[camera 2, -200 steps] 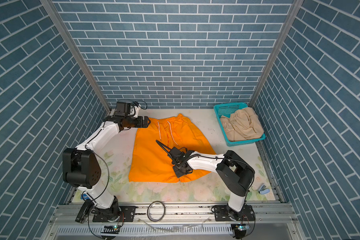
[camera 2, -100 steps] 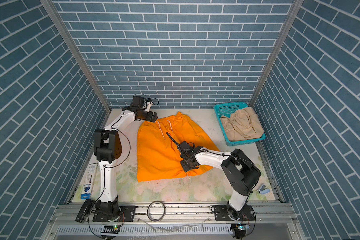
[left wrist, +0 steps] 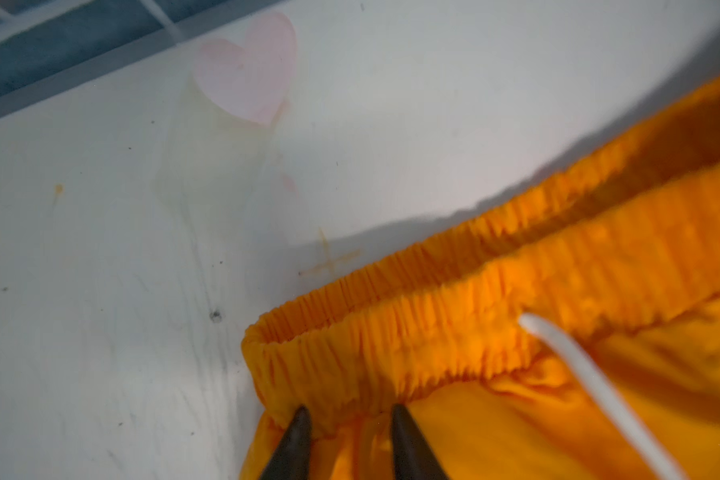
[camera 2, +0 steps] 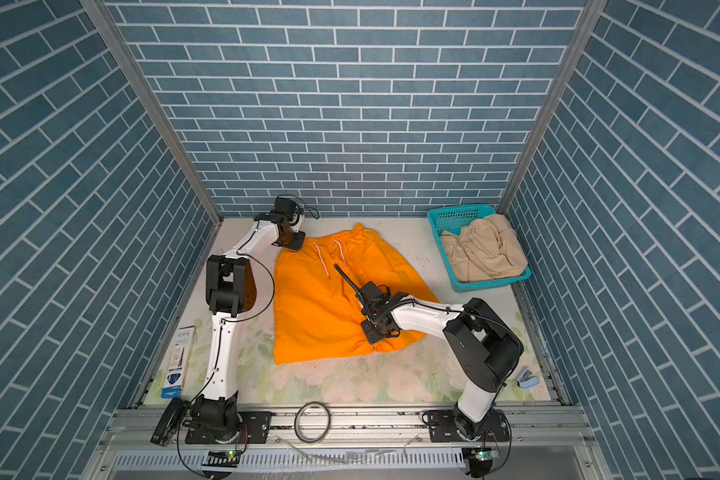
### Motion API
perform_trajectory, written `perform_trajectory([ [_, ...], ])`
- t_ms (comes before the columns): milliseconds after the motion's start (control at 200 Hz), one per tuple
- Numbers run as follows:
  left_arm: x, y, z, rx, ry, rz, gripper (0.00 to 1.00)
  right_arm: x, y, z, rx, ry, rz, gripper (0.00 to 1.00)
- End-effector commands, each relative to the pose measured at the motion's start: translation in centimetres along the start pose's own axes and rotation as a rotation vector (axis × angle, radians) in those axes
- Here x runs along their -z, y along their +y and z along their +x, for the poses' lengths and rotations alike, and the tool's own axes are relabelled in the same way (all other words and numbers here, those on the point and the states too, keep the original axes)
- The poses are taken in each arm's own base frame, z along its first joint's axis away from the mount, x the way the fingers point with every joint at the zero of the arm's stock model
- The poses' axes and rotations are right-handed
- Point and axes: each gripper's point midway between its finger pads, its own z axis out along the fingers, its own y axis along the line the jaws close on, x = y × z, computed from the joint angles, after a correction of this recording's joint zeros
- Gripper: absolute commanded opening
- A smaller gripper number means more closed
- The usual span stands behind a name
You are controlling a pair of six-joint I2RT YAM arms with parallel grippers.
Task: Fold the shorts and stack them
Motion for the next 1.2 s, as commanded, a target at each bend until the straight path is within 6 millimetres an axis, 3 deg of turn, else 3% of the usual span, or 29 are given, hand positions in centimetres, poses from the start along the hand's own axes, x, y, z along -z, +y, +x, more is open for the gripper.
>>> perform_trajectory([
  [0, 0.8, 2.3, 2.5, 0.079, 0.06, -0.031, 0.18, -0.6, -1.3, 1.0, 0.0, 0.03, 0.024, 0.0],
  [165, 2.0, 5.0, 5.7, 0.207, 0.079, -0.014, 0.0, -0.6, -2.1, -0.4, 0.013, 0.011, 0.027, 0.0],
  [300, 3.3, 5.6, 8.1, 0.323, 0.033, 0.068, 0.0, -1.0, -3.4, -2.4, 0.012, -0.012, 0.03, 0.0],
  [415, 4.9, 7.1, 10.8, 0.437, 0.012, 0.056, 0.0, -1.2, -4.9, -5.4, 0.014, -0.056, 0.038, 0.0],
  [555, 6.5, 7.5, 14.1, 0.492, 0.034, 0.004, 0.0, -1.0, -6.2, -9.4, 0.01, -0.106, 0.037, 0.0],
  [600, 7.2, 7.3, 14.6, 0.506, 0.029, 0.0, 0.0, -0.6, -6.4, -10.7, 0.008, -0.126, 0.036, 0.09],
  [640, 7.7, 7.1, 14.9, 0.518, 0.018, 0.003, 0.07, -0.2, -6.6, -11.5, 0.008, -0.14, 0.037, 0.19],
  [720, 9.1, 6.5, 14.6, 0.53, -0.035, 0.035, 0.34, 1.3, -7.0, -12.4, -0.003, -0.169, 0.047, 0.37],
  [785, 10.8, 6.3, 14.0, 0.533, -0.093, 0.048, 0.66, 2.8, -7.1, -12.2, -0.019, -0.188, 0.057, 0.45],
  [825, 11.8, 6.5, 13.9, 0.538, -0.119, 0.04, 0.79, 3.6, -7.3, -11.7, -0.035, -0.197, 0.065, 0.49],
  [920, 13.7, 6.7, 13.5, 0.54, -0.179, 0.026, 0.91, 5.1, -7.2, -9.6, -0.08, -0.207, 0.058, 0.55],
  [995, 14.1, 6.8, 13.4, 0.537, -0.201, 0.019, 0.97, 5.8, -6.8, -7.9, -0.131, -0.221, 0.03, 0.57],
  [1105, 13.0, 7.1, 13.7, 0.536, -0.177, 0.004, 0.97, 6.0, -6.2, -5.6, -0.186, -0.224, 0.011, 0.61],
  [1195, 11.6, 6.9, 13.7, 0.538, -0.152, 0.022, 0.97, 5.0, -5.5, -3.8, -0.204, -0.201, 0.01, 0.64],
])
